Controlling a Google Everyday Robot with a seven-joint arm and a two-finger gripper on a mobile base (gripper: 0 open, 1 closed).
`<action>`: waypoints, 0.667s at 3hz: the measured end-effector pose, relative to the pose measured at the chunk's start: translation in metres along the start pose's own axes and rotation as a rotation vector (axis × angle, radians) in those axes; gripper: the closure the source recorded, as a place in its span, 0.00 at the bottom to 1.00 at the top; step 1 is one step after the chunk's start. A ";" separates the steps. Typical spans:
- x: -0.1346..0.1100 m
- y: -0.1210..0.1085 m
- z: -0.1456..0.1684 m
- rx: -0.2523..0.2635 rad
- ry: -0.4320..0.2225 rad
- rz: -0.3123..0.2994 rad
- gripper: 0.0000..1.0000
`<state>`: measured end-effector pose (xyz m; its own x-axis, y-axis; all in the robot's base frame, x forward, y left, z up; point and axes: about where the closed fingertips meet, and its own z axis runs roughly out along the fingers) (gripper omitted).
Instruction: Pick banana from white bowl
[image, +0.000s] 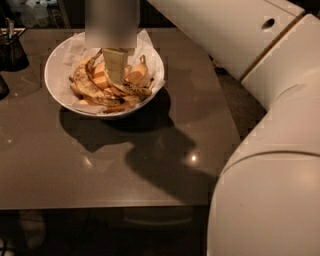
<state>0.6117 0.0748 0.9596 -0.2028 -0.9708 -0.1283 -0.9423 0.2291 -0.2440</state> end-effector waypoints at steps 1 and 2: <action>-0.004 -0.002 0.005 -0.007 0.011 0.020 0.38; -0.005 -0.003 0.009 -0.018 0.019 0.049 0.35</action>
Offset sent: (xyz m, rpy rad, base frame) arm -0.0070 -0.0100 -0.0129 -0.0554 0.1005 -0.0968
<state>0.6178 0.0798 0.9520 -0.2540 -0.9595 -0.1218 -0.9357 0.2756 -0.2204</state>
